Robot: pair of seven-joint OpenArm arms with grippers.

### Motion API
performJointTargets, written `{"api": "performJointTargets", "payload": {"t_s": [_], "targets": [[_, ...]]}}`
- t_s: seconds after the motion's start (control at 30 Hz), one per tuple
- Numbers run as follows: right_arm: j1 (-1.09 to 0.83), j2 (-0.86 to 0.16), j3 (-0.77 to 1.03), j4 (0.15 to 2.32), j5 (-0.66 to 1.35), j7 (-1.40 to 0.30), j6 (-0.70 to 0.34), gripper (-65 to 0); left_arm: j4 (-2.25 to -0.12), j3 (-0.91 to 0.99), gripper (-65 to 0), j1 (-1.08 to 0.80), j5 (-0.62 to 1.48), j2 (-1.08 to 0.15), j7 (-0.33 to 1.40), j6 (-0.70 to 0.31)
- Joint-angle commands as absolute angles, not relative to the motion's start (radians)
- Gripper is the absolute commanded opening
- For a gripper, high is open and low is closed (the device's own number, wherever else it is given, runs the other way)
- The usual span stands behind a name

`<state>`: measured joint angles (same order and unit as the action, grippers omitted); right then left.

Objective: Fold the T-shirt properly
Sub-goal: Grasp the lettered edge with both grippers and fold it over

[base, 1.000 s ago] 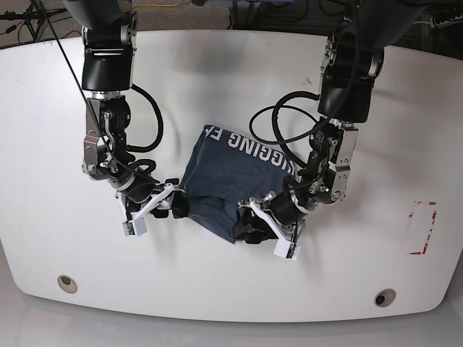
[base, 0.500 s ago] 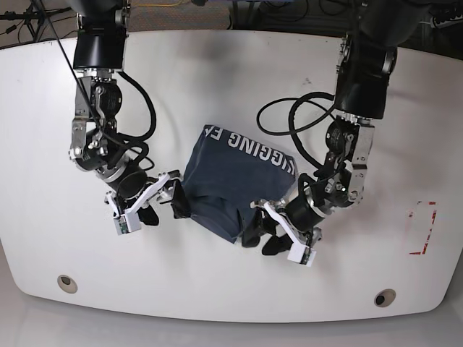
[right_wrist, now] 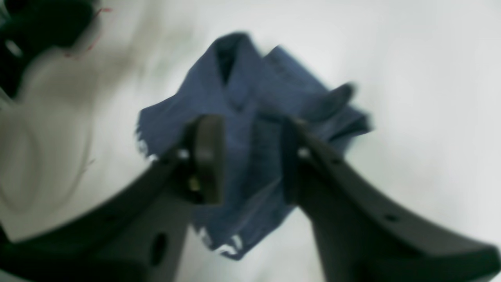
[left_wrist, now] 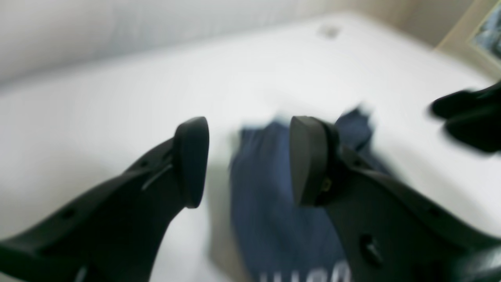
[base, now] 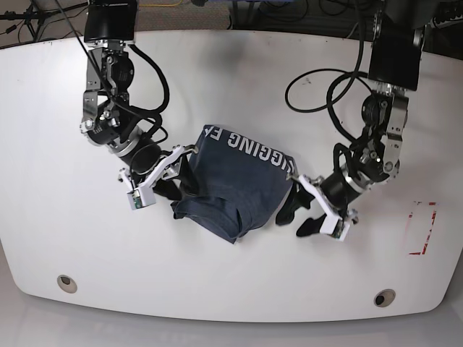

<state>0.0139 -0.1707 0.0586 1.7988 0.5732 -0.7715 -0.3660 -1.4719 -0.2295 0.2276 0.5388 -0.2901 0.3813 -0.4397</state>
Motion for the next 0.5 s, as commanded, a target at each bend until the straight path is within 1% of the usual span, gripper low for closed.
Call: {"api": "performJointTargets", "payload": {"t_s": [0.0, 0.07, 0.3, 0.47], "targets": [[0.028, -0.179, 0.065, 1.797, 0.587, -0.748, -0.374, -54.7, -1.488, -0.231, -34.4, 0.206, 0.556, -0.286, 0.354, -0.452], [0.028, -0.177, 0.065, 1.785, 0.587, -0.748, -0.374, -57.5, -1.488, -0.231, -34.4, 0.177, 0.561, -0.285, 0.354, -0.452], [0.074, -0.179, -0.03, 1.728, 0.587, -0.748, -0.374, -57.5, -1.491, -0.216, -34.4, 0.117, 0.562, -0.274, 0.354, -0.452], [0.11, -0.182, -0.11, 1.658, 0.587, -0.748, -0.372, -57.5, -1.517, -0.156, -34.3, 0.048, 0.562, -0.274, 0.354, -0.452]]}}
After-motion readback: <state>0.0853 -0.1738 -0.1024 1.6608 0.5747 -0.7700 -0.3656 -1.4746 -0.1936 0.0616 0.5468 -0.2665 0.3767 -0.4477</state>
